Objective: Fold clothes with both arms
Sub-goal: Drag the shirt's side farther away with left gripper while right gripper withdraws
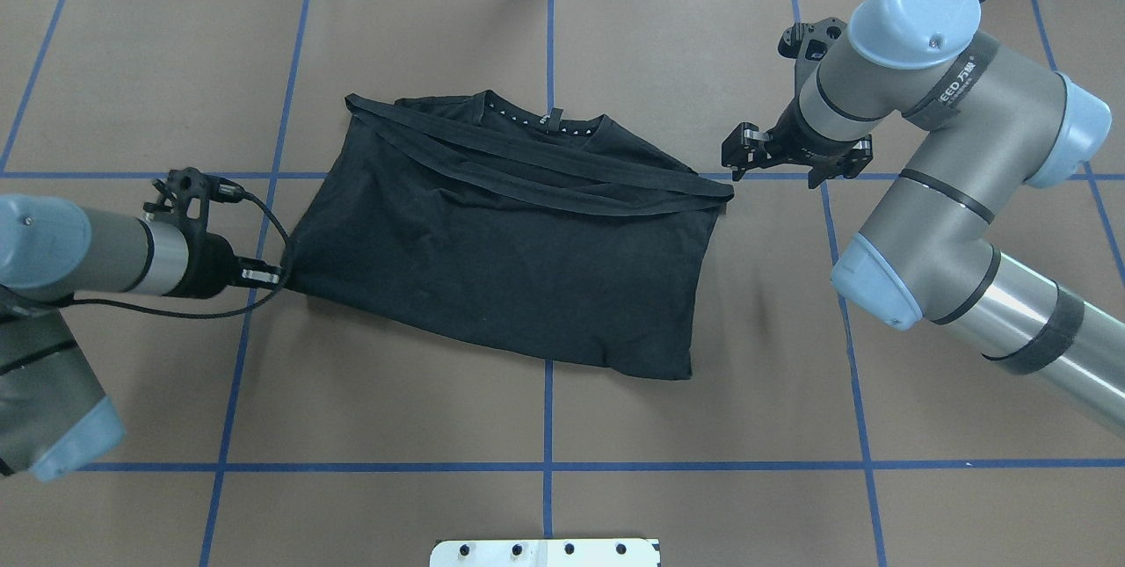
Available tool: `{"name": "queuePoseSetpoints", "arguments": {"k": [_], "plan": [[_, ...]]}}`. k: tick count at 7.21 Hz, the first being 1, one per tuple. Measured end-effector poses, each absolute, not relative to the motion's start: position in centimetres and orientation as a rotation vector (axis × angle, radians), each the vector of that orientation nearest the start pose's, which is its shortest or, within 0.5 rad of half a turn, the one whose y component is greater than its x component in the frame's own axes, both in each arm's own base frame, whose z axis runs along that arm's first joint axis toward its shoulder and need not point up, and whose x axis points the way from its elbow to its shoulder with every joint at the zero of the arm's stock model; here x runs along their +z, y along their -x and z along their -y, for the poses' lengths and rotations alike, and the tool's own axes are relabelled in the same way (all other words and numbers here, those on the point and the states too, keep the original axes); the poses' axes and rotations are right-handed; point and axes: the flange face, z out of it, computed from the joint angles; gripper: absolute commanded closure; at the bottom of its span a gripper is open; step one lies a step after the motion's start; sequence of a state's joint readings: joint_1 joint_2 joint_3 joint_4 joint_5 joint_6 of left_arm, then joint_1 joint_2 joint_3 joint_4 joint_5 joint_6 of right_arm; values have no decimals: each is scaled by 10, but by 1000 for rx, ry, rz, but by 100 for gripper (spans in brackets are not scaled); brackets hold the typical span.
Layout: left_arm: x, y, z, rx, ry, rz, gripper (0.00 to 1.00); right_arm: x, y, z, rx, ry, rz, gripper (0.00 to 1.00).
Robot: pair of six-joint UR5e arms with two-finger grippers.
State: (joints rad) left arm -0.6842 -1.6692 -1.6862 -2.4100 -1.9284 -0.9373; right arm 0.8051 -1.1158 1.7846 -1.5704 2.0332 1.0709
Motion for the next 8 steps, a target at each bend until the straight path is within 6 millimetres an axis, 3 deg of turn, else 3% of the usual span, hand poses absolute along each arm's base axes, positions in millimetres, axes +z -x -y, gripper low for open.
{"name": "queuePoseSetpoints", "arguments": {"k": [1, 3, 5, 6, 7, 8], "plan": [[483, -350, 464, 168, -439, -952, 100, 306, 374, 511, 130, -45, 797, 1], [509, -336, 570, 202, -522, -827, 100, 303, 377, 506, 121, -45, 802, 1], [505, -342, 679, 208, -537, -738, 100, 302, 379, 504, 117, -45, 804, 0], [494, -349, 717, 204, -534, -717, 100, 301, 380, 503, 115, -45, 805, 1], [486, -354, 740, 200, -537, -710, 1, 301, 381, 502, 114, -46, 806, 1], [477, -353, 750, 197, -554, -714, 0, 301, 382, 502, 111, -45, 806, 1]]}}
